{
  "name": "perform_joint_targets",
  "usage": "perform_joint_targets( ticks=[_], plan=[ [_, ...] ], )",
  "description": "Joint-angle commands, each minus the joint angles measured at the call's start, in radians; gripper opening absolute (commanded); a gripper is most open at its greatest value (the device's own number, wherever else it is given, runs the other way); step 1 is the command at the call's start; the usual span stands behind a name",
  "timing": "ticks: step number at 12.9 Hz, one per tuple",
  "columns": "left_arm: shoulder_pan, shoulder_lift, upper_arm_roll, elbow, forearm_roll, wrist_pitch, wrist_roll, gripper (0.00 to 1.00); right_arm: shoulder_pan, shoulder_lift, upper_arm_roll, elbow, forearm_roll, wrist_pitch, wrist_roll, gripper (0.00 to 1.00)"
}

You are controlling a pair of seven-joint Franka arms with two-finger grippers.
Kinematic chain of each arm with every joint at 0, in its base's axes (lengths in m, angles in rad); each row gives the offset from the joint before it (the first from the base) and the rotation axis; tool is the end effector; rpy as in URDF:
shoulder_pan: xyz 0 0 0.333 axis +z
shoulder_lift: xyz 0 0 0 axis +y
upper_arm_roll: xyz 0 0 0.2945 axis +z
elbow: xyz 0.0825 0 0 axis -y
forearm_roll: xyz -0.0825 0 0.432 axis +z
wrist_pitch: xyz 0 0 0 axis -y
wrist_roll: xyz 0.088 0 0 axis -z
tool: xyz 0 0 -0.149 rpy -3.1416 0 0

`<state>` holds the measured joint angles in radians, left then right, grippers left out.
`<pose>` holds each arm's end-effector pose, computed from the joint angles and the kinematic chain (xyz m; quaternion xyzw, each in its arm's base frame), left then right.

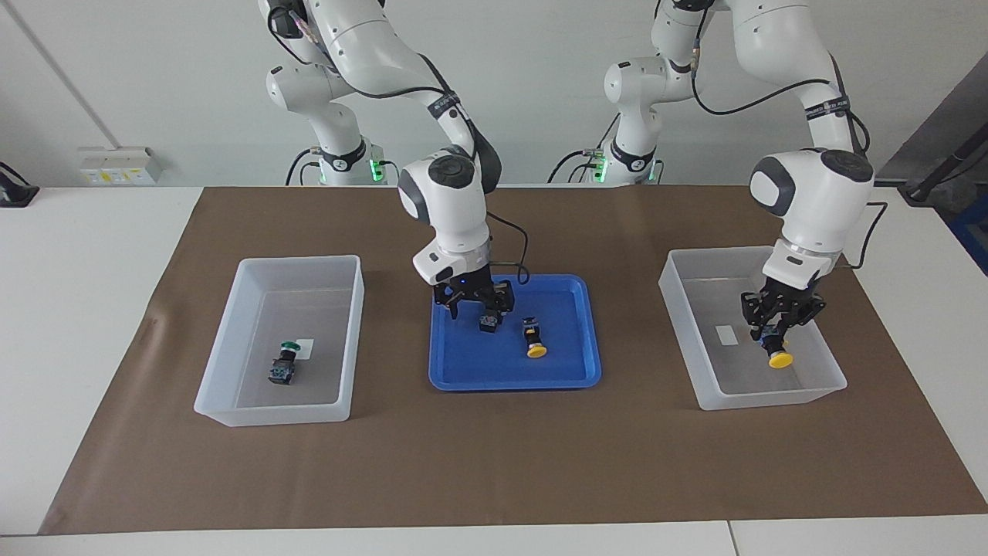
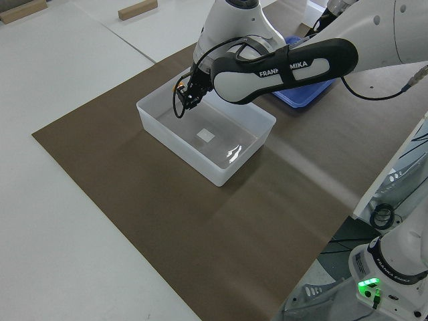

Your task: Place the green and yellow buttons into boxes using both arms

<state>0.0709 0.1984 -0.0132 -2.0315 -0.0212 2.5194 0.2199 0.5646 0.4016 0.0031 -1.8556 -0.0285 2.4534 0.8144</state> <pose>0.6568 0.0377 0.2885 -0.9869 0.0722 -0.1440 0.0114 0.5846 0.3719 0.2329 -0.9888 0.1126 -0.0815 0.0551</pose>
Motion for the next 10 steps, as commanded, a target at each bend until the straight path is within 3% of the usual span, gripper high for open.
perform_joint_targets(
  ticks=[1,3,4,6,7,8,9,10],
  plan=[
    [-0.016,0.044,0.003,-0.004,-0.003,0.063,0.019,0.00,0.015,0.033,-0.005,0.015,-0.050,0.004,0.020,1.00],
    [-0.039,0.088,0.004,-0.001,-0.003,0.114,0.013,0.00,0.027,0.037,-0.005,0.007,-0.059,0.003,0.020,0.97],
    [-0.049,0.113,0.004,0.004,-0.003,0.130,0.009,0.01,0.032,0.039,-0.005,0.004,-0.059,0.003,0.020,0.73],
    [-0.045,0.136,0.004,0.002,-0.003,0.183,0.003,0.13,0.044,0.040,-0.005,0.004,-0.056,-0.005,0.060,0.01],
    [-0.039,0.138,0.004,0.004,-0.003,0.205,0.001,0.37,0.043,0.040,-0.005,0.006,-0.056,-0.005,0.090,0.00],
    [-0.037,0.141,0.004,0.004,-0.003,0.240,0.002,0.88,0.043,0.040,-0.003,0.009,-0.056,-0.007,0.092,0.00],
    [-0.036,0.144,0.004,0.007,-0.003,0.252,0.002,1.00,0.040,0.039,-0.005,0.015,-0.056,-0.010,0.086,0.00],
    [-0.039,0.145,0.004,0.011,-0.003,0.249,0.002,1.00,0.034,0.037,-0.005,0.019,-0.057,-0.017,0.077,0.00]
  ],
)
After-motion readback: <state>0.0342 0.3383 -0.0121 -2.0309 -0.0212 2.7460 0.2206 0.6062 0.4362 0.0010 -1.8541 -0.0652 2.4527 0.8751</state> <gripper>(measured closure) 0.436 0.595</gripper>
